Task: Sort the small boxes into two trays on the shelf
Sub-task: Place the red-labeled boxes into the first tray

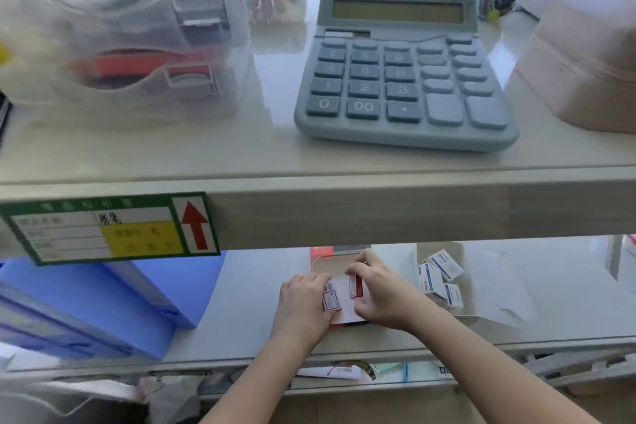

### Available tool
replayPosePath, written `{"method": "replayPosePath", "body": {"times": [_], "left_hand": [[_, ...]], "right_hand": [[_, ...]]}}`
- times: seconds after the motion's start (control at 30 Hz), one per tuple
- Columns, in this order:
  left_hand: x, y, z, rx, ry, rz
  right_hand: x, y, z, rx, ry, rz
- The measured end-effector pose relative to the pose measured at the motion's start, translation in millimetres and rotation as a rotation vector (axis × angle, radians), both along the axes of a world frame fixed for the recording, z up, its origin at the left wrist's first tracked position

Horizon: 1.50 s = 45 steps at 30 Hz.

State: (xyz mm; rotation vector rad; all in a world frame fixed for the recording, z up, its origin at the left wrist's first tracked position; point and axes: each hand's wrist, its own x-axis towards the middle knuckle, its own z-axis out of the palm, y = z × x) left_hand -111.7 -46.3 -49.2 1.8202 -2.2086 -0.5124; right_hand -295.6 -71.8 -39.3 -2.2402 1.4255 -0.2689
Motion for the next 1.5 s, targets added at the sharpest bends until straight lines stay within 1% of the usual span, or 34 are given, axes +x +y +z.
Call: {"method": "replayPosePath", "body": {"times": [0.03, 0.13, 0.2, 0.3, 0.47, 0.6, 0.7, 0.83, 0.93, 0.97, 1.07, 1.13, 1.2, 1.27, 1.37, 1.5], "left_hand": [[0.4, -0.2, -0.6, 0.0, -0.003, -0.003], [1.7, -0.2, -2.1, -0.005, -0.006, -0.011], [1.5, -0.4, -2.8, -0.014, -0.018, -0.019], [-0.5, -1.7, -2.6, -0.022, -0.054, -0.039], [0.8, -7.0, -2.7, -0.068, -0.167, -0.113], [-1.9, -15.8, -0.5, -0.093, -0.231, -0.214], [-7.2, -21.7, 1.5, -0.027, -0.215, -0.28], [-6.0, -23.6, -3.0, 0.016, -0.181, -0.279], [-6.5, -26.8, -3.5, 0.016, -0.162, -0.289], [-6.8, -27.5, -3.2, 0.009, -0.16, -0.297], [-5.2, -27.6, -4.7, -0.004, -0.147, -0.326], [-4.0, -27.9, -5.5, -0.004, -0.124, -0.326], [-5.5, -29.5, -5.6, -0.004, -0.118, -0.324], [-8.2, -32.1, -5.8, -0.003, -0.125, -0.323], [-10.1, -33.7, -6.4, 0.021, -0.138, -0.324], [-8.1, -32.8, -5.8, 0.02, -0.135, -0.324]], "right_hand": [[-1.1, -0.7, -4.5, -0.042, 0.021, 0.008], [-8.8, 0.6, -13.5, -0.189, 0.205, 0.007], [-13.1, 2.9, -14.5, -0.201, 0.272, -0.015], [-11.8, 3.3, -9.7, -0.185, 0.304, -0.008], [-7.4, 1.4, -5.5, -0.139, 0.291, 0.005], [-5.0, 3.6, -8.7, -0.126, 0.242, 0.028], [-3.3, 4.8, -11.2, -0.146, 0.216, 0.028], [-2.7, 4.1, -17.5, -0.126, 0.19, 0.027], [-1.0, 4.3, -17.1, -0.086, 0.131, 0.023], [-0.7, 5.8, -15.0, -0.101, 0.104, 0.01], [-3.7, 22.8, -4.1, -0.276, 0.026, -0.094], [-5.9, 40.7, -3.3, -0.322, 0.047, -0.087], [-5.3, 55.9, -11.9, -0.302, 0.134, 0.0], [-3.7, 61.2, -25.6, -0.323, 0.205, 0.035], [-1.8, 58.9, -36.3, -0.338, 0.22, -0.004], [0.8, 59.4, -37.4, -0.342, 0.216, 0.014]]}}
